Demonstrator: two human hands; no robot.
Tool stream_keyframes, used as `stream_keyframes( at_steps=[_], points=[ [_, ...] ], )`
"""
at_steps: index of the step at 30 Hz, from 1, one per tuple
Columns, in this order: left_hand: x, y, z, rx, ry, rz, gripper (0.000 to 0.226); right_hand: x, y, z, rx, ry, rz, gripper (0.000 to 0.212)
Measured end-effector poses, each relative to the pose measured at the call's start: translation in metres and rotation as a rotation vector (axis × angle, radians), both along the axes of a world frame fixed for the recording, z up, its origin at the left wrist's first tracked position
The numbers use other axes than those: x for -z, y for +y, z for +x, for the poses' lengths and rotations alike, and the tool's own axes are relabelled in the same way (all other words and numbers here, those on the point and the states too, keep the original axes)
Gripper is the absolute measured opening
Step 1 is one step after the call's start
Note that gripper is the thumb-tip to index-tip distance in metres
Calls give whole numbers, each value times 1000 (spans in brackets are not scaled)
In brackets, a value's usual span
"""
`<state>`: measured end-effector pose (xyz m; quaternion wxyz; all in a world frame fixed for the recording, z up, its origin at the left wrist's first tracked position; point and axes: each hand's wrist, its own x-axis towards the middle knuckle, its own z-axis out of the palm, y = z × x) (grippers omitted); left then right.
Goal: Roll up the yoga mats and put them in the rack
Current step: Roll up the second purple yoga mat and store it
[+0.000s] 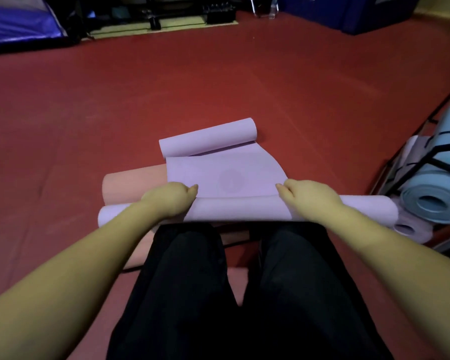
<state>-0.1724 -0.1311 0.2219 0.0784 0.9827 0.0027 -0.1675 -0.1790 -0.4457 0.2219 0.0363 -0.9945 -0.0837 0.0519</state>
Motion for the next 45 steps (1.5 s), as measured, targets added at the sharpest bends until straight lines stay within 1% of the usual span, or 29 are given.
stream_keyframes(
  at_steps=[3, 6, 8, 10, 12, 17, 20, 23, 25, 26, 28, 30, 32, 35, 37, 39, 41, 43, 45],
  points=[
    [9, -3, -11, 38, 143, 29, 59, 7, -1, 0, -37, 283, 26, 47],
    [19, -6, -19, 102, 145, 77, 50, 21, -1, 7, -45, 400, 28, 51],
    [25, -4, -20, 125, 64, 131, 44, 23, 0, 13, -44, 420, 46, 48],
    [30, -3, -24, 89, -22, 157, 43, 26, 1, 17, -59, 416, 69, 44],
    [34, -3, -25, 76, -68, 171, 45, 31, 2, 18, -80, 384, 85, 43],
    [39, 5, -10, -13, -86, 50, 49, 36, 7, 22, -33, 258, 48, 43],
    [42, 5, -1, -21, -87, -25, 42, 34, 9, 28, -7, 286, 39, 43],
    [40, -3, -3, -7, -200, 29, 46, 27, 11, 36, -26, 410, -3, 40],
    [39, -9, -10, -12, -298, 99, 50, 23, 13, 41, -44, 473, -28, 44],
    [39, -10, -16, -25, -345, 100, 54, 23, 13, 43, -48, 499, -38, 45],
    [43, -11, -28, -21, -447, 35, 63, 24, 14, 46, -61, 545, -66, 46],
    [54, -8, -41, 38, -540, 30, 60, 23, 16, 48, -63, 582, -90, 47],
    [63, -6, -51, 83, -575, 39, 53, 23, 17, 49, -61, 586, -89, 47],
    [66, -1, -50, 72, -601, 64, 49, 28, 18, 49, -36, 481, -20, 40],
    [66, 2, -43, 61, -594, 72, 52, 31, 18, 42, 0, 296, 28, 44],
    [61, 3, -35, 55, -539, 50, 56, 30, 18, 31, 37, 100, 33, 52],
    [55, 2, -31, 21, -498, 15, 58, 31, 16, 20, 66, -58, 45, 53],
    [52, 1, -23, -44, -420, -15, 54, 35, 10, 7, 74, -170, 109, 46],
    [48, -1, -16, -93, -323, -15, 53, 40, 3, -7, 53, -213, 189, 38]
  ],
)
